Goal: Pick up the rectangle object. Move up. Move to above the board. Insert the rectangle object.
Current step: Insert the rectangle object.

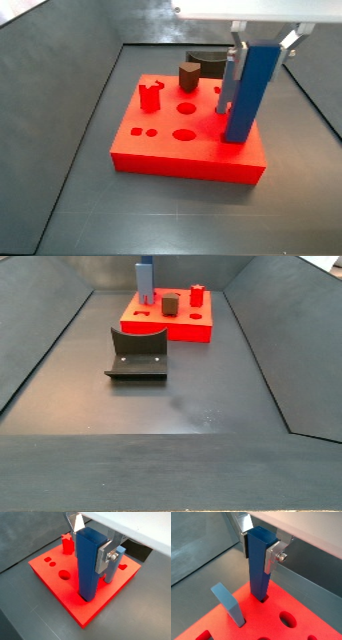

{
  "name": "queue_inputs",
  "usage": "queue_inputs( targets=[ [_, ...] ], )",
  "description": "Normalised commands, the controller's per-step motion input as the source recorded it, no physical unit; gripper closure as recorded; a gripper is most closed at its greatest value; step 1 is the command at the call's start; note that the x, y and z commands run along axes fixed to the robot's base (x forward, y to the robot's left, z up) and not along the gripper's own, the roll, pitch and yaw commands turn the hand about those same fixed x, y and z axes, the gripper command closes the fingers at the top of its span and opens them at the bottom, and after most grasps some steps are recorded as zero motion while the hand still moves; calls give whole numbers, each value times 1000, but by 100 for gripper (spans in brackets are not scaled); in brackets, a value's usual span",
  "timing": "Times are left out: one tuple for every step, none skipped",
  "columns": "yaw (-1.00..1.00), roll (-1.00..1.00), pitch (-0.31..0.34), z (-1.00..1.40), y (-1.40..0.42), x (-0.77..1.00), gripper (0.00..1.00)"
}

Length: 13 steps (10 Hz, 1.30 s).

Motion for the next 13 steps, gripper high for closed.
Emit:
queue_inputs(
  targets=[
    [0, 107, 16, -114, -6, -40, 100],
    [0, 81, 0, -146, -37, -43, 100],
    [0, 64, 0, -166, -46, 0, 100],
    [0, 80, 0, -151, -86, -66, 100],
    [0, 64, 0, -120, -109, -126, 100],
    [0, 37, 0, -169, -83, -26, 100],
    [0, 33, 0, -234, -54, 0, 100],
    [0, 21, 0, -326, -46, 83, 100],
    [0, 30, 0, -371, -51, 86, 100],
    [0, 7, 0, -411, -26, 86, 100],
    [0, 0, -17, -417, -9, 77, 100],
    [0, 0, -26, -386, 0, 66, 100],
    [0, 0, -34, -349, 0, 37, 100]
  ],
)
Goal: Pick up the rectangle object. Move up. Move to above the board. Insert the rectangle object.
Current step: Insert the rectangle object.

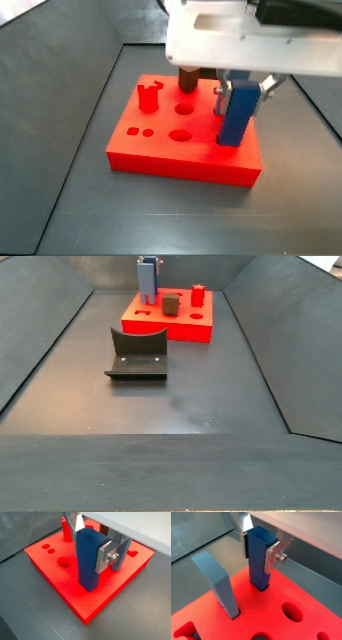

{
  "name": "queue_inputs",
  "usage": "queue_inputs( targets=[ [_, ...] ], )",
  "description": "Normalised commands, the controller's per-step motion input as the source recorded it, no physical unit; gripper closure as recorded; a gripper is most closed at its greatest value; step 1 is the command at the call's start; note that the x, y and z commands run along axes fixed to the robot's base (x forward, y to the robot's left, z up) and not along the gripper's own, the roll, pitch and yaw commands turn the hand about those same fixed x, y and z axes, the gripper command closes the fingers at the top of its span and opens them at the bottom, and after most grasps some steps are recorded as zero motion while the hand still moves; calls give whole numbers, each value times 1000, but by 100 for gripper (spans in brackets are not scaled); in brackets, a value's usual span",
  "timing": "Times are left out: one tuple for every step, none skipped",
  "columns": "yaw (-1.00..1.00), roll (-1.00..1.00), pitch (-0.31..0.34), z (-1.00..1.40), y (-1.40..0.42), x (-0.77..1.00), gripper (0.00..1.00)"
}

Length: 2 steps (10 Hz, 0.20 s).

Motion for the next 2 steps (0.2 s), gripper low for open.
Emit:
queue_inputs(
  targets=[
    [0, 0, -31, -329, 0, 46, 100],
    [0, 0, 0, 0, 0, 0, 100]
  ],
)
